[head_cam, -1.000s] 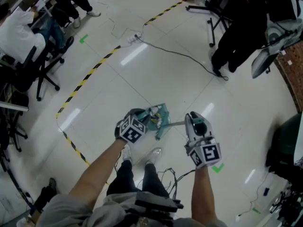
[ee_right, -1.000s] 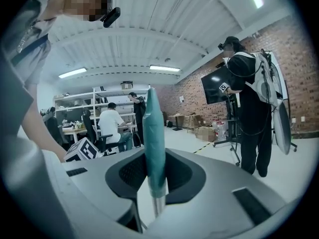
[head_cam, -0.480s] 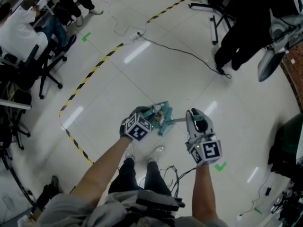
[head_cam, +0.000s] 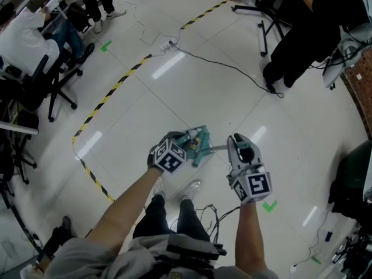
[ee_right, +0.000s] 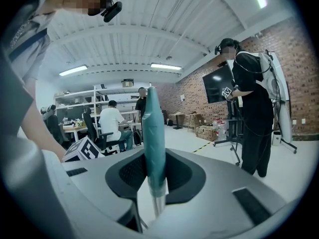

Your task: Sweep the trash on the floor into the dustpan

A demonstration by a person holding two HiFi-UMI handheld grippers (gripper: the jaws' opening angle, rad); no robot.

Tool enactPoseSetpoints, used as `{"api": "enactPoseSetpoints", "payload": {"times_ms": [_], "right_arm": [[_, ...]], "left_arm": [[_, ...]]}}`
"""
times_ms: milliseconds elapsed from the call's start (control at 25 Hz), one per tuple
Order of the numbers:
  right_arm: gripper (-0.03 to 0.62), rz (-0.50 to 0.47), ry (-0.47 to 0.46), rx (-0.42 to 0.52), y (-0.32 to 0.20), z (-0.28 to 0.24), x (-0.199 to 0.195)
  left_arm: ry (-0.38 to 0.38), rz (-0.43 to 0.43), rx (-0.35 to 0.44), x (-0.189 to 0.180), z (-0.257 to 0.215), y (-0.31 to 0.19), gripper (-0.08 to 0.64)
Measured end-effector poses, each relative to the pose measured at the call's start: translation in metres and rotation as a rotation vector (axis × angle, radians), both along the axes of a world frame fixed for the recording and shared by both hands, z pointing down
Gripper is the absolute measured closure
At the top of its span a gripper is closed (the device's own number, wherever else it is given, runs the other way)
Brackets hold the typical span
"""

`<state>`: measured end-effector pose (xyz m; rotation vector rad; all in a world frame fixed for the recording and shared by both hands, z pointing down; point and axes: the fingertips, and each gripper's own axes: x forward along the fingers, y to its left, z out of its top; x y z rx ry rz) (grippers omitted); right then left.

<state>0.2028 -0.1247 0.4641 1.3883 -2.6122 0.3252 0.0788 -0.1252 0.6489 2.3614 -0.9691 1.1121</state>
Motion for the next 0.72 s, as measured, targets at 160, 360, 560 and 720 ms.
{"api": "enactPoseSetpoints", "payload": {"times_ms": [160, 360, 560, 720], "right_arm": [[0.52, -0.005, -0.003, 0.003, -0.002, -0.004, -0.008], [0.52, -0.016, 0.006, 0.008, -0.003, -0.01, -0.012], [0.52, -0.035, 0.017, 0.027, -0.001, -0.02, -0.023], [0.52, -0.05, 0.014, 0.032, -0.001, -0.029, -0.041]], "left_arm": [[-0.008, 0.001, -0.013, -0.005, 0.002, -0.005, 0.456], [-0.014, 0.027, -0.071, -0.005, 0.004, -0.004, 0.447], [0.047, 0.121, -0.109, 0.001, -0.007, 0.008, 0.281], [0.094, 0.189, -0.08, -0.012, -0.032, 0.007, 0.258]]}}
